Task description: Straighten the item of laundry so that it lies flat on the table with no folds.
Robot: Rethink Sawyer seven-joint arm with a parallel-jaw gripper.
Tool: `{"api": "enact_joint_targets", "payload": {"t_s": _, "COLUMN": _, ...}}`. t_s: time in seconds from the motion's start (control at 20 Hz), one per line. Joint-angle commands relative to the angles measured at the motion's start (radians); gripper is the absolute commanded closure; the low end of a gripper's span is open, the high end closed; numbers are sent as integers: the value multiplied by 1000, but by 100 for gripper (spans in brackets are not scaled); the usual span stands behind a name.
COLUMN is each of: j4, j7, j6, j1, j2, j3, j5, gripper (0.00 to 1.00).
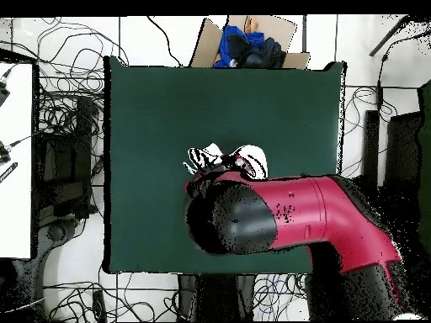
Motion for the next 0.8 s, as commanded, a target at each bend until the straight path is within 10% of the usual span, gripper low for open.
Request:
{"api": "enact_joint_targets", "payload": {"t_s": 0.05, "j4": 119, "j7": -72, "j6": 104, "j1": -2, "j2": -114, "j3": 18, "j5": 134, "gripper": 100}}
{"api": "enact_joint_targets", "payload": {"t_s": 0.8, "j4": 92, "j7": -303, "j6": 322, "j1": 1, "j2": -324, "j3": -103, "j5": 324, "gripper": 100}}
